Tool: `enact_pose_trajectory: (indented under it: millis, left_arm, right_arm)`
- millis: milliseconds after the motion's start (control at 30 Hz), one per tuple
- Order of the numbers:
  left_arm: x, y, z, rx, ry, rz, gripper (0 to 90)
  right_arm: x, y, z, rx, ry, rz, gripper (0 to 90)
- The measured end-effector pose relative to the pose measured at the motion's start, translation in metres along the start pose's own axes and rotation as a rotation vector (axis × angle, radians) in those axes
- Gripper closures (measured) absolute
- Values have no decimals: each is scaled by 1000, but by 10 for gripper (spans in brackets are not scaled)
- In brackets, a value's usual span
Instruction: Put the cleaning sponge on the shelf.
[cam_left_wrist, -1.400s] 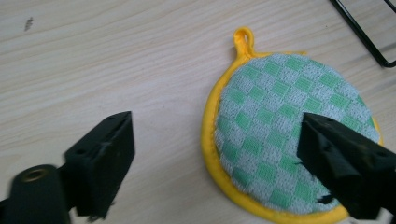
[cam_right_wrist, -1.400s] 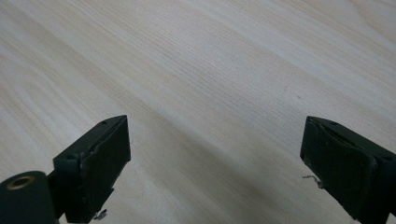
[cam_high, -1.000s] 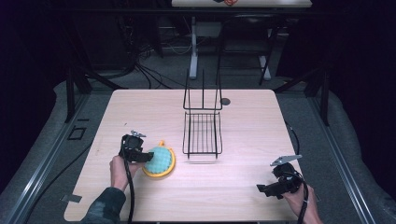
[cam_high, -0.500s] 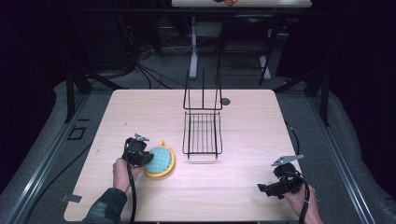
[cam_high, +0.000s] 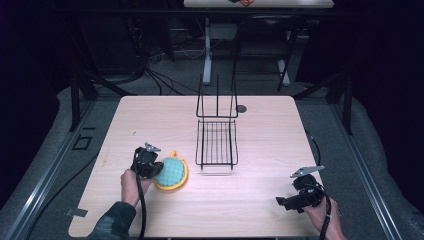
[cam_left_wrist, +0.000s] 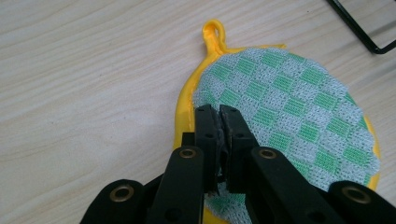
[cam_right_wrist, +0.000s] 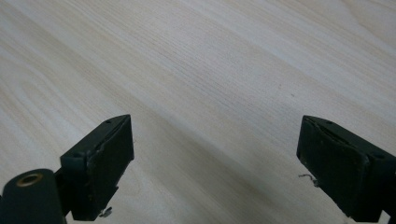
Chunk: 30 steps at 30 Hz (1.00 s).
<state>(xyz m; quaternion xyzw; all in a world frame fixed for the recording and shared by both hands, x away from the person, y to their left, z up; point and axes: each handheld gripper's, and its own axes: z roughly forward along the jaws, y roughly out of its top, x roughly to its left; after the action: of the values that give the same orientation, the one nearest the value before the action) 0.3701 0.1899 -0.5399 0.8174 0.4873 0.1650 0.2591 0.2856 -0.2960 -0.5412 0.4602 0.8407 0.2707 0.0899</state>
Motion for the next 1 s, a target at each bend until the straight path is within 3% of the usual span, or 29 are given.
enact_pose_trajectory:
  millis: [1000]
  left_arm:
    - [2, 5, -25, -60, -32, 15, 882]
  right_arm:
    - [-1, 0, -1, 0, 0, -5, 104]
